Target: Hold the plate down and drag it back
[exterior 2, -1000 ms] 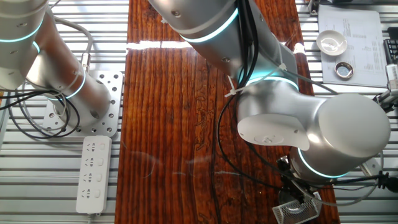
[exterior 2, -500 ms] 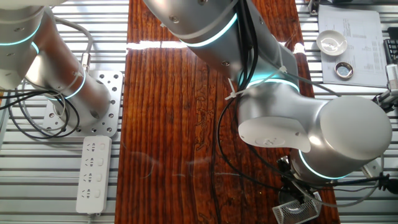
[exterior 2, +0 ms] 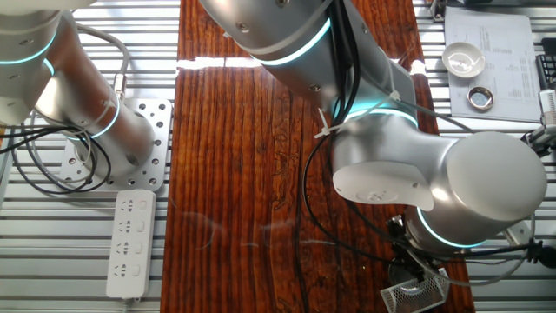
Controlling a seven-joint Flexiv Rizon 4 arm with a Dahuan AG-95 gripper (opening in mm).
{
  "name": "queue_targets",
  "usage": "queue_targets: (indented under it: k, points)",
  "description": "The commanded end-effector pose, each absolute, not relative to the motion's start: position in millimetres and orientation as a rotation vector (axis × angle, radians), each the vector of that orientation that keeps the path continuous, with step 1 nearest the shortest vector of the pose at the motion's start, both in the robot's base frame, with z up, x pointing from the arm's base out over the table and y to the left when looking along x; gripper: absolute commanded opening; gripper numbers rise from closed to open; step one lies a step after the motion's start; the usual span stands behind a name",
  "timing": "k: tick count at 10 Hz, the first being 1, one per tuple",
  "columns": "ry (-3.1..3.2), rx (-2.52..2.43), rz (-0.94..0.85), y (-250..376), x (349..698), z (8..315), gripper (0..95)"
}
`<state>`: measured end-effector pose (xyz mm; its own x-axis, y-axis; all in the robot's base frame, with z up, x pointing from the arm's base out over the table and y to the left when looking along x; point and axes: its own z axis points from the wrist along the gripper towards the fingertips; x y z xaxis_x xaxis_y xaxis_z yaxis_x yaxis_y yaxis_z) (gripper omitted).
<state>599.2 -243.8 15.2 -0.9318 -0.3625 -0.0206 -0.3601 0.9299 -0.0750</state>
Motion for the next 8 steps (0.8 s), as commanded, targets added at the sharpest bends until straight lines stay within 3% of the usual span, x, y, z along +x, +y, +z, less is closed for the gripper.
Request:
queue_targets:
  k: [1, 8]
  points:
    - [3.052, -0.577, -0.111, -243.3, 598.6, 14.7, 0.0]
    - [3.051, -0.584, -0.116, -239.7, 598.8, 14.1, 0.0]
